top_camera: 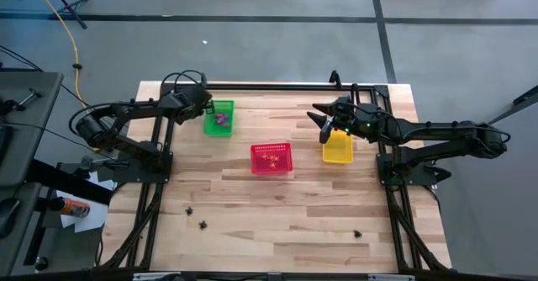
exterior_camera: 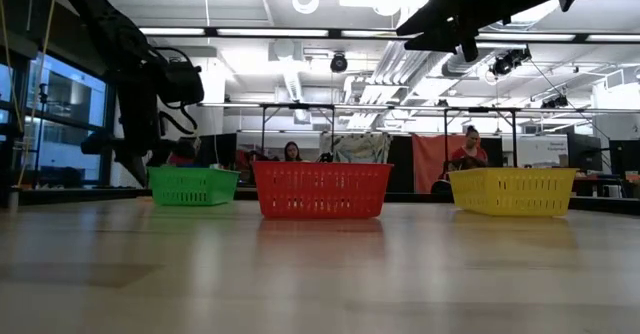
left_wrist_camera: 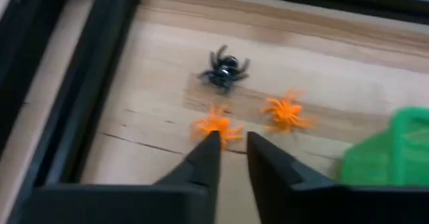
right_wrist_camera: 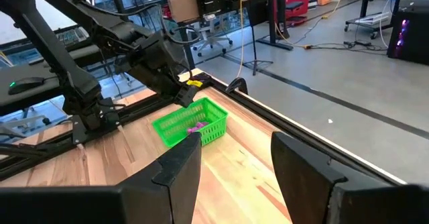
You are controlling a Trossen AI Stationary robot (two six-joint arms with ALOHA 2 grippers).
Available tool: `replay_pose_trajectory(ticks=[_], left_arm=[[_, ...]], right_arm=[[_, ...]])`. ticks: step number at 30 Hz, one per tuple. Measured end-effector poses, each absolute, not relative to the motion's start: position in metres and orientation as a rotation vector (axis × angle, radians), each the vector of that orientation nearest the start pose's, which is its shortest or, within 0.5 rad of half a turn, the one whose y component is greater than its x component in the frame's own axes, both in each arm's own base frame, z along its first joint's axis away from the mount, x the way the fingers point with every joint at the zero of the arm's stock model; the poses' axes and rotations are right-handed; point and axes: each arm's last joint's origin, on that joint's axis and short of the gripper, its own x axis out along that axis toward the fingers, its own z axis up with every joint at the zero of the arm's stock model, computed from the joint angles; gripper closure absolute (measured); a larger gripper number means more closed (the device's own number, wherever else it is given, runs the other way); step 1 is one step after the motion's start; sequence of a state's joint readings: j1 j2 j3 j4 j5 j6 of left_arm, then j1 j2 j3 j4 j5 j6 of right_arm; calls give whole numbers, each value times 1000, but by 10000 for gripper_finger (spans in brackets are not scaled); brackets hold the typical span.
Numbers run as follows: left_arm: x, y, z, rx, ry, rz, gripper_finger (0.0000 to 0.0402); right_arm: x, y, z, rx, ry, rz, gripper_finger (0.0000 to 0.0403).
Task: Sort Halloween decoration
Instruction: Put the orange spider toy into the red bin
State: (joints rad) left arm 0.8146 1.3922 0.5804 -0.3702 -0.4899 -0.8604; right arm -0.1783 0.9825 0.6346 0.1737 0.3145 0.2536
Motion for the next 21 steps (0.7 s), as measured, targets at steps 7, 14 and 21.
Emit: replay_pose_trajectory(ticks=[7, 14, 21], left_arm=[[137, 179, 137, -847, 604, 1729, 397], [146, 184, 114, -814, 633, 1764, 401], [154, 174, 107, -825, 739, 1727, 401]], right_arm=[[213, -47, 279, 236, 120, -512, 226], [213, -47, 279, 291, 108, -513, 226], [213, -47, 278, 298, 113, -493, 226]])
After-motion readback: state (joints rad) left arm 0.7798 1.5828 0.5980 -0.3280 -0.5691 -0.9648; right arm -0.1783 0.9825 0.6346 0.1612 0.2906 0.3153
